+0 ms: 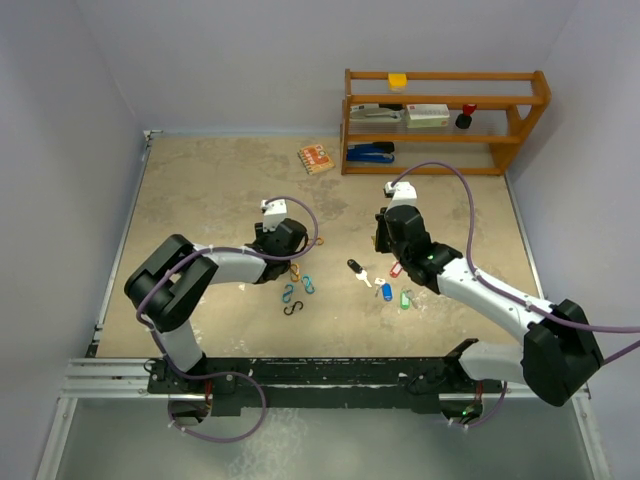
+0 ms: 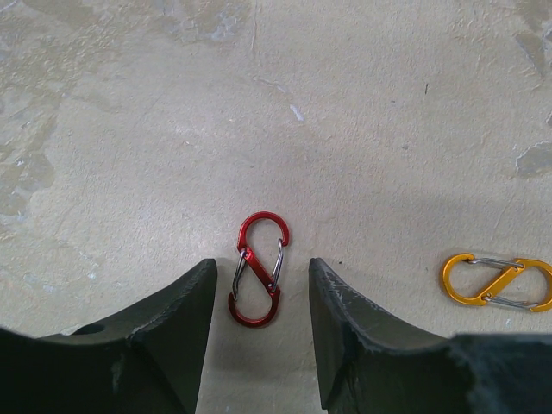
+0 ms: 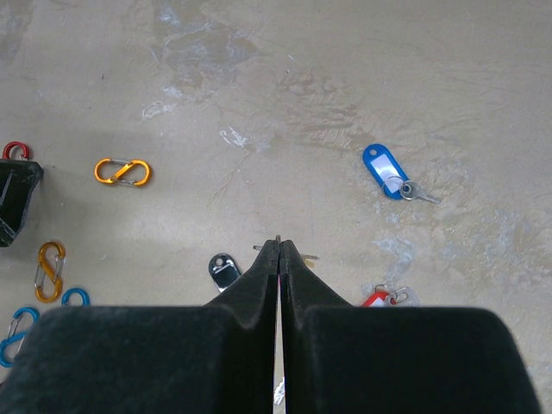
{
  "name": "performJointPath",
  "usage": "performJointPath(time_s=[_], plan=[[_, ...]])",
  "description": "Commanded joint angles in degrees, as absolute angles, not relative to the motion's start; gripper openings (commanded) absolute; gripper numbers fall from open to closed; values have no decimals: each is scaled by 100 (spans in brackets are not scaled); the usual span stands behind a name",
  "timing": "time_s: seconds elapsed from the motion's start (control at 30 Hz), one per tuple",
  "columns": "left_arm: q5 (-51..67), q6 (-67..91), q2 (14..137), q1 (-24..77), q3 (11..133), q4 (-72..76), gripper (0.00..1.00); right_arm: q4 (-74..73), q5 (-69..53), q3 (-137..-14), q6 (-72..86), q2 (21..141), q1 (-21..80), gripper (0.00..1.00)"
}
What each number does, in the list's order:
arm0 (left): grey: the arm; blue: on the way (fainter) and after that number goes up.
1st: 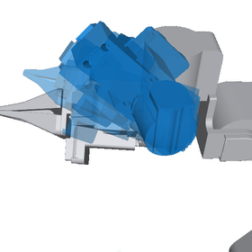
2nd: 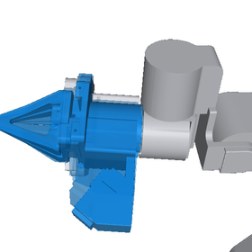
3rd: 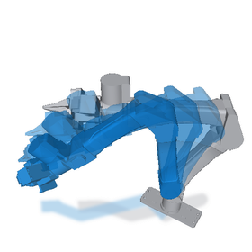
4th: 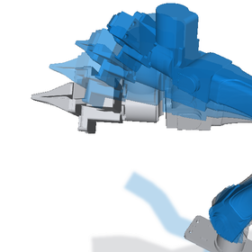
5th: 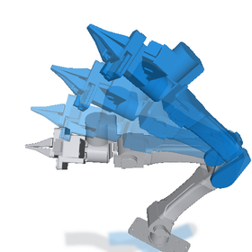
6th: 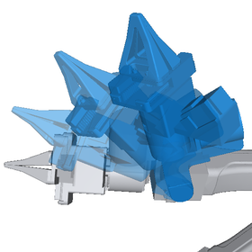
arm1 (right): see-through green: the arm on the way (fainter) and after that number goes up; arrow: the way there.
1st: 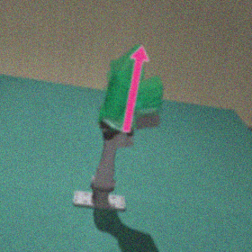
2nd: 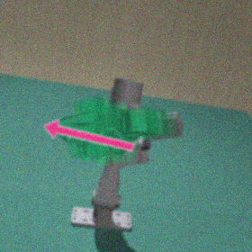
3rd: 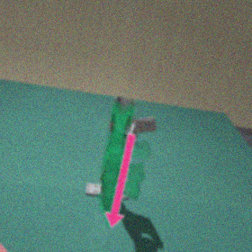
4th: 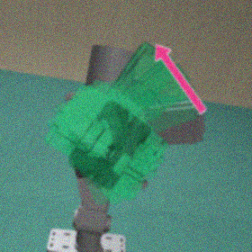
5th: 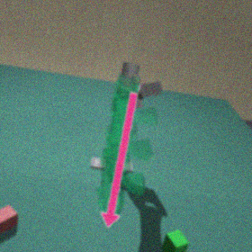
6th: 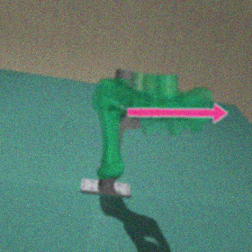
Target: Put the keys on the keyring
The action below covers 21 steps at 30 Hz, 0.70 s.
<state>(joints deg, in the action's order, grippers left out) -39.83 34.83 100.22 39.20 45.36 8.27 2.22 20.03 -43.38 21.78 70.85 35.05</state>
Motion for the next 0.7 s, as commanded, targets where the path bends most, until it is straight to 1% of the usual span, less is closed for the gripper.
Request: performJointPath(time_s=[0.0, 0.17, 0.33, 0.43, 0.47, 0.67], plan=[[-4026, 3356, 10161, 3929, 4551, 551, 44, 290, 2076, -4313, 2127, 6934, 3525, 0], [-3976, 3366, 10169, 3928, 4528, 526, 42, 299, 2066, -4339, 2126, 6960, 3530, 0], [-3962, 3366, 10201, 3928, 4509, 548, 25, 282, 2061, -4323, 2127, 6952, 3532, 0], [-3964, 3341, 10242, 3929, 4539, 544, 4, 296, 2068, -4322, 2121, 6942, 3533, 0], [-3957, 3340, 10245, 3929, 4555, 527, 0, 291, 2069, -4326, 2112, 6943, 3533, 0], [-3902, 3258, 10026, 3929, 4603, 447, 0, 281, 1970, -4323, 2093, 6960, 3532, 0]])
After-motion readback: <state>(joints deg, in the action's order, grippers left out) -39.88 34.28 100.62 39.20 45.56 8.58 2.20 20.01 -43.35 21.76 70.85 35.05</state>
